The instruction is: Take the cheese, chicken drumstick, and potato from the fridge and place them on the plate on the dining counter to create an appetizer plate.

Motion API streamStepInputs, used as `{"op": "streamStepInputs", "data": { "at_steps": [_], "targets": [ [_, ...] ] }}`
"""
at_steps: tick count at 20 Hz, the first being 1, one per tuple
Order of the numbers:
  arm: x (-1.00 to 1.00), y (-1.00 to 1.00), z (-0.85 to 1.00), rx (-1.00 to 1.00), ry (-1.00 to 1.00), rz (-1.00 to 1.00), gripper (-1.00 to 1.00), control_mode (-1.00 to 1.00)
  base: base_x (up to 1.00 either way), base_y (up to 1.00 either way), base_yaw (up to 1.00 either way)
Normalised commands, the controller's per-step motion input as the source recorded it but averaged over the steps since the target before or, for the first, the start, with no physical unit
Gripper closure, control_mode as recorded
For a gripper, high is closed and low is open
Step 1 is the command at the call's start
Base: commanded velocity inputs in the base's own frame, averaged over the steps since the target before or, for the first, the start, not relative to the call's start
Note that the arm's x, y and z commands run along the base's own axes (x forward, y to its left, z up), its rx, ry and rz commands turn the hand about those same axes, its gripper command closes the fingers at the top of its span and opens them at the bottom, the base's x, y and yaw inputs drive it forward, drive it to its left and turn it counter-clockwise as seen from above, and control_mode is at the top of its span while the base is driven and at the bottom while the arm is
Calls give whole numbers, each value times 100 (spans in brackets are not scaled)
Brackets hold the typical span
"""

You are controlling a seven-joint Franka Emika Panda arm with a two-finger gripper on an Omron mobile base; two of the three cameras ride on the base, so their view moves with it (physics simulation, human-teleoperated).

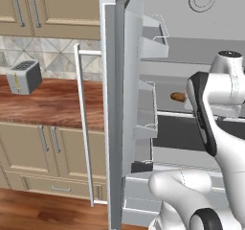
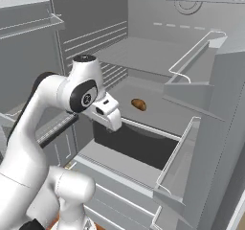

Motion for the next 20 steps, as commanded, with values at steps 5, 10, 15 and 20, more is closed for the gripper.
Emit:
{"op": "streamStepInputs", "data": {
  "at_steps": [5, 10, 15, 20],
  "targets": [
    [54, -26, -3, 0, -30, 31, -100, -100, 0, 0, 0],
    [63, -29, -6, 0, -27, 28, -100, -100, 0, 0, 0],
    [82, -21, -2, -2, -12, 23, -100, -100, 0, 0, 0],
    [84, -5, -17, -1, -2, 19, -100, -100, 0, 0, 0]
  ]
}}
